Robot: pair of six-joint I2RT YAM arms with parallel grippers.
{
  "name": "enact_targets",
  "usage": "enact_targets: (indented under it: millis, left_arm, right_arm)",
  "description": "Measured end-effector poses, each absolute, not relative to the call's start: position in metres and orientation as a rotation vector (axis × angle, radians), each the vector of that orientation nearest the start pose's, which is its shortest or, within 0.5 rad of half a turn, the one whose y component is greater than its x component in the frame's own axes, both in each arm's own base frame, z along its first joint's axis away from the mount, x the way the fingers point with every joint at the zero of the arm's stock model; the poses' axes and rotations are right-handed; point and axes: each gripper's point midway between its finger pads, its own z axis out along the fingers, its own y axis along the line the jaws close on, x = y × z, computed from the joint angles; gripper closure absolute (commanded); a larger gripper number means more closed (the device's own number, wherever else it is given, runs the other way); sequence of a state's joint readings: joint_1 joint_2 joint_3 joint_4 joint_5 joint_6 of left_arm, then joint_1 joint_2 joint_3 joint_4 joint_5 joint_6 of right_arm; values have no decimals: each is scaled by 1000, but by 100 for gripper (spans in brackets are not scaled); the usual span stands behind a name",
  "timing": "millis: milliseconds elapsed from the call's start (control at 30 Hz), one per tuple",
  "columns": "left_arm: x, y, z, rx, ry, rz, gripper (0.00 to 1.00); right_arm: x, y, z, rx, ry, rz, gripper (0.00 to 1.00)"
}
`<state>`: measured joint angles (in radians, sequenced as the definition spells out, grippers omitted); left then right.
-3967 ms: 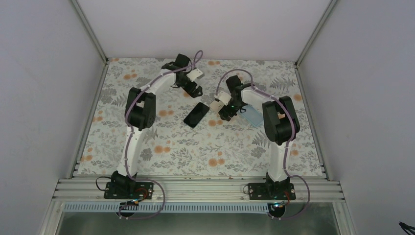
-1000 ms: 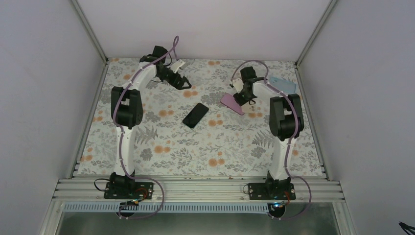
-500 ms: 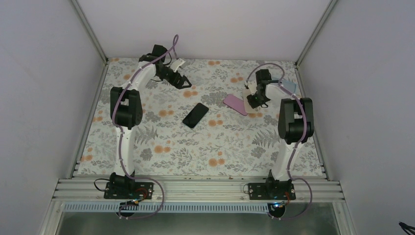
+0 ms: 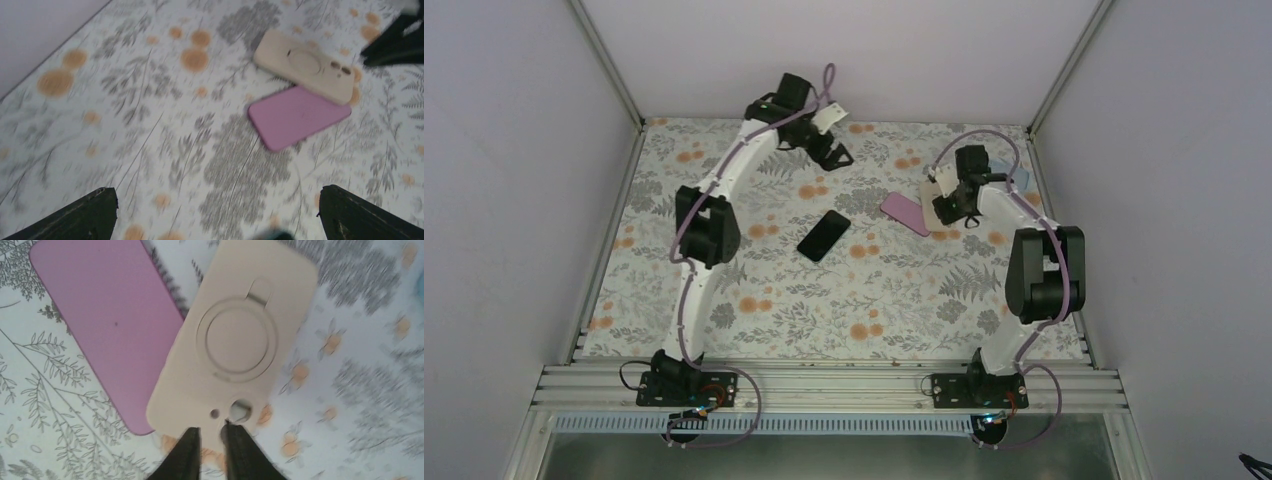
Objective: Take the phone out of the phone case
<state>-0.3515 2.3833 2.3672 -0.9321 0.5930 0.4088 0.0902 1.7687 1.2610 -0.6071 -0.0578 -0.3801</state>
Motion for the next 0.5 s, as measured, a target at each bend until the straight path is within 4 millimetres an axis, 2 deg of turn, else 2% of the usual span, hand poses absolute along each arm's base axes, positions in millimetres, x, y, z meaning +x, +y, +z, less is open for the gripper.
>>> enact_targets:
  millis: [67,133,200,267,333,500]
  left_arm:
    - [515,-316,182,1133,2117,-707,0]
    - [517,-336,179,1130,2098,-708,0]
    - [524,-344,170,1108,2100,-721,0]
    - [534,-346,155,1076,2117,-738,0]
    - [543,-348,134,1041,2144,-758,0]
    - [548,-352,82,972,2241,-811,0]
  right_arm:
    - [409,45,75,-651,2624,-34,96]
    - [393,43,59,-671,2665,-41,96]
    - [376,43,45,-686,2710,-25,96]
    - [361,43,34,-699,2752,3,96]
    - [353,45,31,-705,2766,30,96]
    - [354,52,31,-709,2750,79,96]
